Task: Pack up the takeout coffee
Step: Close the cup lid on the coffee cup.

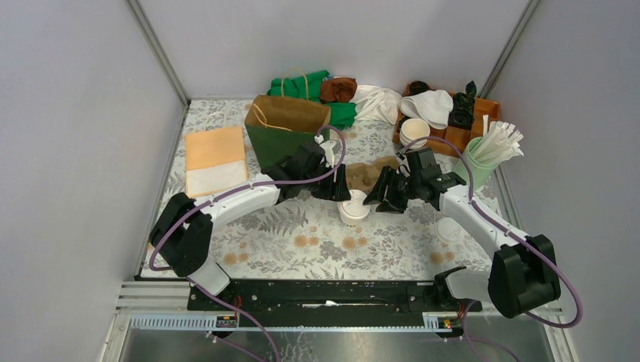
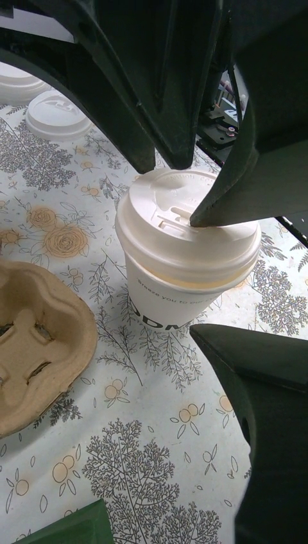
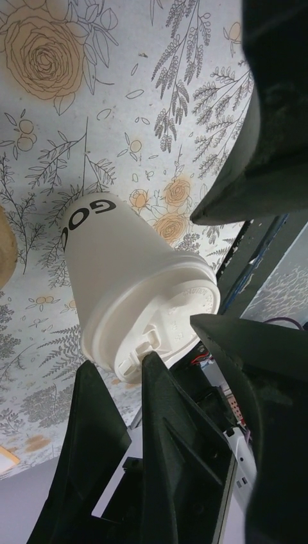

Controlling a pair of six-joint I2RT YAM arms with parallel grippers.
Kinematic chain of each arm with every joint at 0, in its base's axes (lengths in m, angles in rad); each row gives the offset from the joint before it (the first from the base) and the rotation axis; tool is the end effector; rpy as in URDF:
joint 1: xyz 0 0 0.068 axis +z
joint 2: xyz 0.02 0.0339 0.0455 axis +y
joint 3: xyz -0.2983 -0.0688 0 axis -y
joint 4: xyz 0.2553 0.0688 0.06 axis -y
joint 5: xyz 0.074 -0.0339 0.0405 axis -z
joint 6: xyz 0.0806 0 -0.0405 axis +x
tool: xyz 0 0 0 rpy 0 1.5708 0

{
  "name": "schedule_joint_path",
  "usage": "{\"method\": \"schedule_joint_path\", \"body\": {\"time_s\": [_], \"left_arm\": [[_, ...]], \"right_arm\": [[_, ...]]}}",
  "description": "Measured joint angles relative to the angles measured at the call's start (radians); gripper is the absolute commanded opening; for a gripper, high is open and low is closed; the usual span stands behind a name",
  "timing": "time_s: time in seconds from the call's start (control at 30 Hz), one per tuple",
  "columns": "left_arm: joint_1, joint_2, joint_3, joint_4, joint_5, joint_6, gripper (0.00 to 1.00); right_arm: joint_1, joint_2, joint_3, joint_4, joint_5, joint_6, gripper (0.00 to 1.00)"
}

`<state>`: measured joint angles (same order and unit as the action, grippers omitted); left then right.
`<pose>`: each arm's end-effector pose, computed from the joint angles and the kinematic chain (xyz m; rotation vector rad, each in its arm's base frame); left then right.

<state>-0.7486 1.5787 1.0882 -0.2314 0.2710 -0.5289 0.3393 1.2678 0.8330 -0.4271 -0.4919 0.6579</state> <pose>0.2708 -0.2810 0.2442 0.4192 2.4217 -0.9294 0.2535 0.1298 0.2350 0.1714 2.5667 1.0180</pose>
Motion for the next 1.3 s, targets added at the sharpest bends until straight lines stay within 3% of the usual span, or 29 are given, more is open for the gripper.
{"method": "schedule_joint_path", "body": {"time_s": [0.27,0.57,0.93,1.13,1.3], "left_arm": [[0.000,-0.005,0.000,0.000,0.000,0.000,0.63],[0.005,-0.020,0.000,0.002,0.003,-0.003,0.76],[0.044,-0.043,0.000,0.026,0.037,-0.021,0.75],[0.044,-0.043,0.000,0.029,0.056,-0.023,0.69],[0.044,-0.043,-0.002,0.033,0.063,-0.026,0.69]], "right_arm": [[0.000,0.016,-0.014,0.048,-0.026,0.038,0.53],[0.000,0.021,-0.025,0.082,-0.035,0.066,0.48],[0.000,0.024,-0.024,0.100,-0.050,0.092,0.46],[0.000,0.036,-0.018,0.100,-0.051,0.092,0.46],[0.000,0.045,-0.012,0.102,-0.050,0.093,0.54]]}}
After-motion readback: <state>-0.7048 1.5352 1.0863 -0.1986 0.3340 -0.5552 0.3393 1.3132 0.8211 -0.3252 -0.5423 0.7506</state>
